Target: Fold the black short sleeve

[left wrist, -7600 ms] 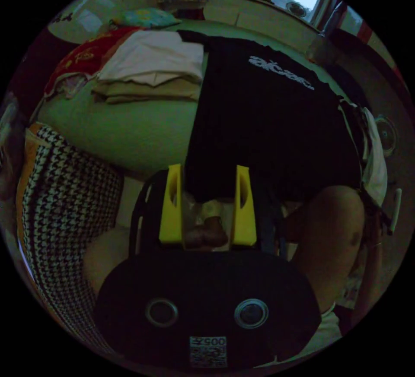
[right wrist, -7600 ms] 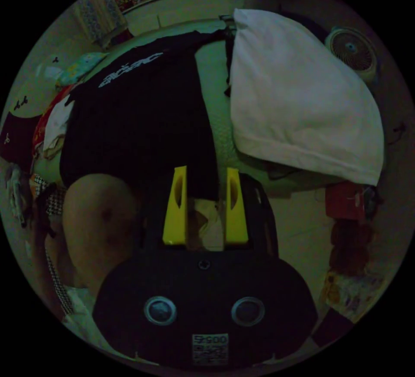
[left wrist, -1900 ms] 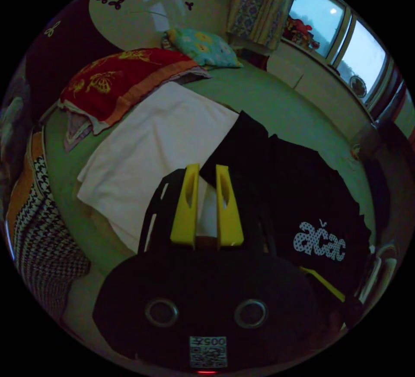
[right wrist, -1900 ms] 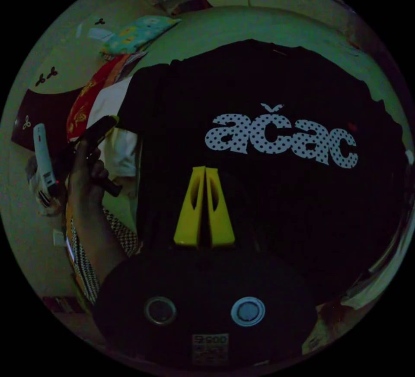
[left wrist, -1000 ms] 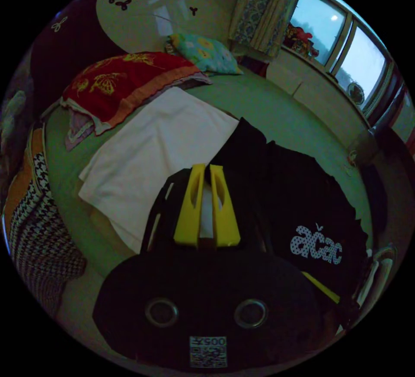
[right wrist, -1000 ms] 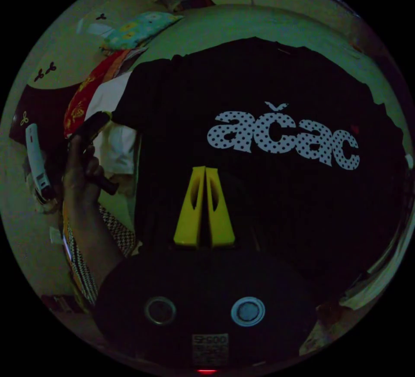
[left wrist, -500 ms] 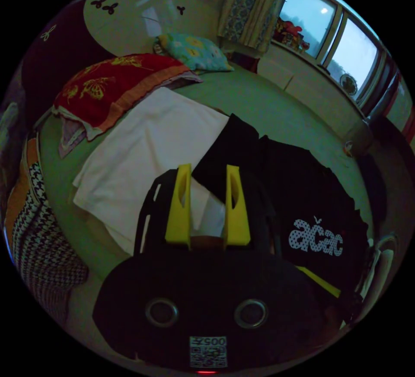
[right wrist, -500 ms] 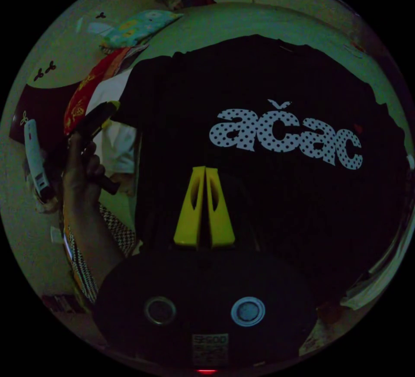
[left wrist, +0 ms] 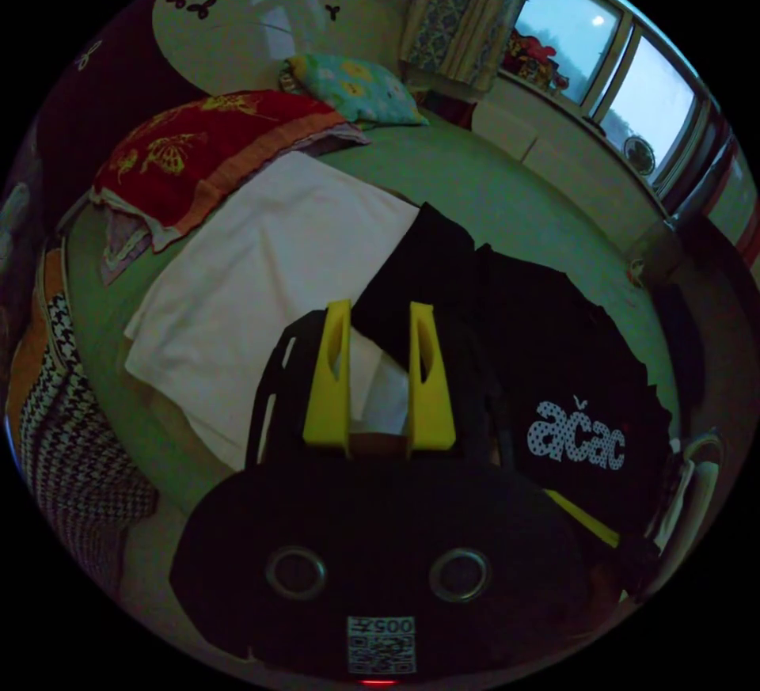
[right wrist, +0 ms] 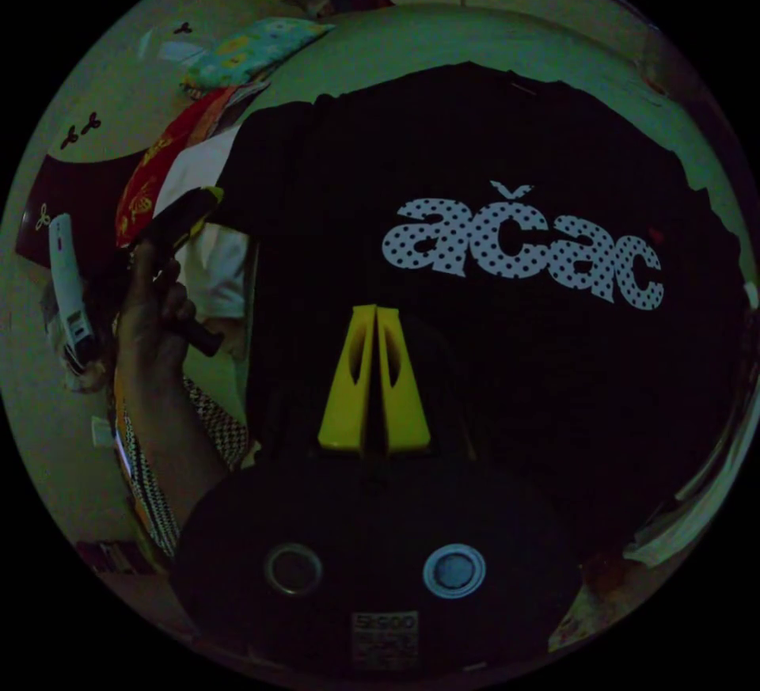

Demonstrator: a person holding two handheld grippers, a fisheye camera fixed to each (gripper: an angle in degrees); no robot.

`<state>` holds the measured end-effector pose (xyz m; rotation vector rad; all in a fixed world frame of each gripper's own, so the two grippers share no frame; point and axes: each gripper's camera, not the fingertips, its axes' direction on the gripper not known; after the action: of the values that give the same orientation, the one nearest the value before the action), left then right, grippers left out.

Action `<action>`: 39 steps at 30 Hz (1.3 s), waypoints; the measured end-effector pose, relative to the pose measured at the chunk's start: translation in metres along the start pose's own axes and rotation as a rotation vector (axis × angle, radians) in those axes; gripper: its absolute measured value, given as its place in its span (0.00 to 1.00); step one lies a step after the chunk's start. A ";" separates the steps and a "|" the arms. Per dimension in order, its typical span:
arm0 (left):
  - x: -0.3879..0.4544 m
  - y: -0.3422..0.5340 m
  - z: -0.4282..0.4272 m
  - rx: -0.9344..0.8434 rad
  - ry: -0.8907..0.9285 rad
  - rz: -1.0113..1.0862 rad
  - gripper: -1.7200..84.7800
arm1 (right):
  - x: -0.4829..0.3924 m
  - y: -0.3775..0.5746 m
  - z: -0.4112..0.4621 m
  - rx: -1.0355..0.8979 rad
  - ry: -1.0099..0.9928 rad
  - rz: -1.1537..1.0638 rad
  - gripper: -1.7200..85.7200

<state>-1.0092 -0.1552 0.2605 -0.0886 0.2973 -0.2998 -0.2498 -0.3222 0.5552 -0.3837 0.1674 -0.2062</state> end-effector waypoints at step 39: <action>-0.039 -0.007 -0.001 0.014 0.227 -0.001 0.09 | -0.240 -0.361 -0.001 -0.016 0.107 -0.556 0.00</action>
<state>-1.0473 -0.1497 0.2714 -0.0403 0.5201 -0.3131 -0.5419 -0.5946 0.7231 -0.4291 0.1653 -0.7747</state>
